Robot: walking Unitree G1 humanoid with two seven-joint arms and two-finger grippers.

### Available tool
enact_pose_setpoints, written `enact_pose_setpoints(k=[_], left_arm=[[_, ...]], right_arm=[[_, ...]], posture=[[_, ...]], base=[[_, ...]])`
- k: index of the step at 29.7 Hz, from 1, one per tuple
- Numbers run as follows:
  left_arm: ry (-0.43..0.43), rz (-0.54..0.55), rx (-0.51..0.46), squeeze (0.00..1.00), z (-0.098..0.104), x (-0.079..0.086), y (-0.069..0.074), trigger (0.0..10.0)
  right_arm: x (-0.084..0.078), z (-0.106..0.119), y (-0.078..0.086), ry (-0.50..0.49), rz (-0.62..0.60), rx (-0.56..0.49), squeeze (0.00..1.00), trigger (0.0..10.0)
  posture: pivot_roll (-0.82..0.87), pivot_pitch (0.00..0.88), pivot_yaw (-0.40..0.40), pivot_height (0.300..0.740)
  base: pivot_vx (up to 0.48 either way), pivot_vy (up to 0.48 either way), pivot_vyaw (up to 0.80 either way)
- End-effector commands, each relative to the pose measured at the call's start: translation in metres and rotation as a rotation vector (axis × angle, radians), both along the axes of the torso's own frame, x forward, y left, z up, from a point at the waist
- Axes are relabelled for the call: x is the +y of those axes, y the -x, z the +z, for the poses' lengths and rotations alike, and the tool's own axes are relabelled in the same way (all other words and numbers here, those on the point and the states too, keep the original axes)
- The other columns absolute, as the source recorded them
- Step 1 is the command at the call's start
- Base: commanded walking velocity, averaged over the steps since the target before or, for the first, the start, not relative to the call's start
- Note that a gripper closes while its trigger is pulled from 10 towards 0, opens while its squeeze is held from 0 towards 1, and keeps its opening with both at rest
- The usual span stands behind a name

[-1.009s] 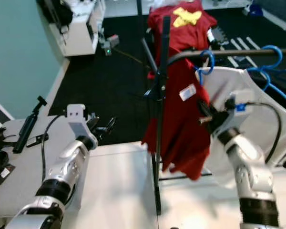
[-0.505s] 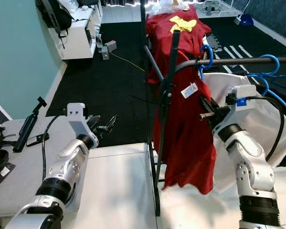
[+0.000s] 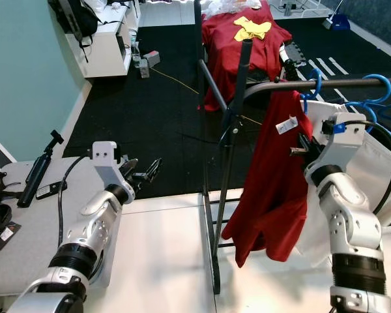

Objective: Hang hanger

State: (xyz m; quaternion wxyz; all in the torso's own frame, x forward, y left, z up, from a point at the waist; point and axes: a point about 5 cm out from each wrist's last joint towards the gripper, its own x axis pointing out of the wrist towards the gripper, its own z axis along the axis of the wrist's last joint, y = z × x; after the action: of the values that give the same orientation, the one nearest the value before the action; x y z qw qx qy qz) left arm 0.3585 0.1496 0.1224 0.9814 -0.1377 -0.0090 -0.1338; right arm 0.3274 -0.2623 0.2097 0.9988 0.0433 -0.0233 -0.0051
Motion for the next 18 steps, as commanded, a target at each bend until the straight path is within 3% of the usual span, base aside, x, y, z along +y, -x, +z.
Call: enact_pose_setpoints(k=[1, 3, 4, 5, 6, 10, 13, 18], left_arm=[[0.023, 0.004, 0.019, 0.0, -0.006, 0.001, 0.004, 10.0], [0.023, 0.004, 0.019, 0.0, -0.006, 0.001, 0.004, 10.0], [0.023, 0.004, 0.02, 0.0, -0.007, 0.001, 0.004, 10.0], [0.023, 0.004, 0.02, 0.0, -0.007, 0.001, 0.004, 10.0], [0.024, 0.005, 0.02, 0.0, -0.007, 0.001, 0.004, 10.0], [0.033, -0.01, 0.015, 0.0, -0.006, 0.001, 0.005, 10.0], [0.048, -0.038, 0.005, 0.0, -0.005, 0.001, 0.007, 10.0], [0.064, -0.059, 0.003, 0.0, -0.005, 0.002, 0.009, 10.0]], right_arm=[[0.001, -0.005, -0.003, 0.018, 0.006, 0.05, 0.0, 10.0], [0.001, -0.005, -0.003, 0.018, 0.006, 0.05, 0.0, 10.0], [0.006, -0.009, -0.003, 0.038, 0.047, 0.074, 0.2, 10.0], [0.006, -0.009, -0.003, 0.038, 0.047, 0.074, 0.2, 10.0], [0.011, -0.015, -0.001, 0.051, 0.083, 0.101, 1.0, 10.0], [0.014, -0.038, 0.012, 0.043, 0.102, 0.156, 1.0, 10.0], [0.01, -0.061, 0.025, 0.035, 0.047, 0.182, 1.0, 10.0], [0.019, -0.09, 0.045, -0.009, 0.015, 0.171, 1.0, 10.0]], posture=[[-0.08, 0.129, 0.027, 0.74], [-0.08, 0.129, 0.027, 0.74], [-0.07, 0.127, 0.025, 0.74], [-0.07, 0.127, 0.025, 0.74], [-0.07, 0.127, 0.025, 0.74], [-0.08, 0.134, 0.022, 0.74], [-0.08, 0.139, 0.024, 0.74], [-0.09, 0.149, 0.031, 0.74]], base=[[0.0, 0.0, 0.0], [0.0, 0.0, 0.0], [0.0, 0.0, 0.0], [0.0, 0.0, 0.0], [0.0, 0.0, 0.0], [0.0, 0.0, 0.0], [0.0, 0.0, 0.0], [0.0, 0.0, 0.0]])
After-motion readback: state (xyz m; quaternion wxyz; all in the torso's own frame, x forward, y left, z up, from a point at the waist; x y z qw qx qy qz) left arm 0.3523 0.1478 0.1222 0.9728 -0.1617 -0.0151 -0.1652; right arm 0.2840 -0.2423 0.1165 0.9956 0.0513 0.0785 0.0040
